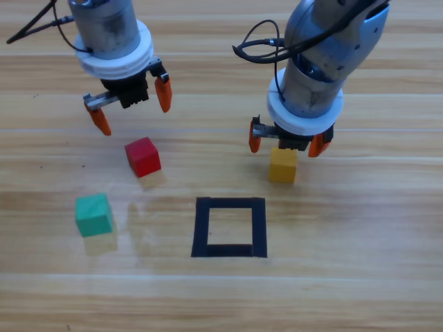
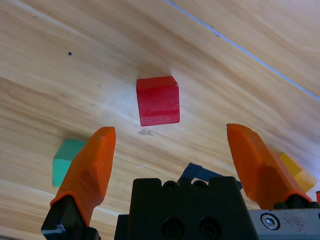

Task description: Stack the blocks in the rectangular block: red at the bottom, yellow in the middle, green on top

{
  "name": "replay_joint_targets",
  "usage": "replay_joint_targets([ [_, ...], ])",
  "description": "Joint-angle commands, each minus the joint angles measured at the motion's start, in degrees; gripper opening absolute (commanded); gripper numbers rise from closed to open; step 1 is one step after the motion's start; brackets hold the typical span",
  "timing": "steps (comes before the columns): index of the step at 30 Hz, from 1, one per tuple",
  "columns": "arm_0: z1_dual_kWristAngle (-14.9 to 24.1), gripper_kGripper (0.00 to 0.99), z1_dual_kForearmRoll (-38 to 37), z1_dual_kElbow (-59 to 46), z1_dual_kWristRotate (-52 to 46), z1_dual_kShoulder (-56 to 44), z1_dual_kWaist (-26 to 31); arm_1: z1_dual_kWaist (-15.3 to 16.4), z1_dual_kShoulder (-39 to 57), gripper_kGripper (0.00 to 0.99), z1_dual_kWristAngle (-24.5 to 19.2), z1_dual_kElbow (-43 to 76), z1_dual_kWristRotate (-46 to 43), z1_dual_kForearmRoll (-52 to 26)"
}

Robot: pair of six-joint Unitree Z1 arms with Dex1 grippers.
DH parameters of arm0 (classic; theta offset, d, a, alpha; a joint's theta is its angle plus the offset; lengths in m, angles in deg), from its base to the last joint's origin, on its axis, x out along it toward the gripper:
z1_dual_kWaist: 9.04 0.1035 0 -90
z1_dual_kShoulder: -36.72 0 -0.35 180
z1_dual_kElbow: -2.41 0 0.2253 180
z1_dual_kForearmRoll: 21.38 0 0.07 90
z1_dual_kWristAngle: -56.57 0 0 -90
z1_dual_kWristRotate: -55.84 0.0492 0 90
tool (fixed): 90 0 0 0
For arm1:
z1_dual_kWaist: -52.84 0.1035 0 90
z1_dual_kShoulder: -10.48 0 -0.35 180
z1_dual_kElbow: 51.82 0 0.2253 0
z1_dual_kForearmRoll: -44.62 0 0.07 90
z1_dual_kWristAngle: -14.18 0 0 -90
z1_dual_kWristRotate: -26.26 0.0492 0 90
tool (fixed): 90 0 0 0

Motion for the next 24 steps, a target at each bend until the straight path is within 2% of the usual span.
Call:
replay_joint_targets([
  [1,-1.54,0.953,0.6,0.45,-0.79,2.08,1.19,-1.63,-6.19,0.891,1.8,-1.27,0.45,0.43],
  [5,-2.5,0.951,0.6,0.36,-0.44,3.13,1.19,-1.72,-7.15,0.822,2.33,-1.89,0.45,0.34],
  [8,-2.85,0.953,0.6,0.19,-0.09,4.19,1.19,-1.9,-7.33,0.818,2.41,-1.89,0.45,0.43],
  [10,-2.77,0.953,0.6,-0.16,-0.52,4.71,1.19,-2.07,-7.5,0.707,2.41,-1.71,0.36,0.52],
  [14,-2.77,0.953,0.16,-0.96,-0.7,5.42,1.19,-2.07,-7.33,0.298,2.41,-1.53,0.1,0.69],
  [16,-2.77,0.953,-0.02,-0.96,-0.7,5.77,1.19,-2.07,-6.98,0.189,2.41,-1.45,-0.08,1.4],
  [24,-2.33,0.953,-0.72,-0.87,-0.7,7.7,1.19,-1.9,2.52,0.187,0.3,0.58,-2.18,8.25],
])
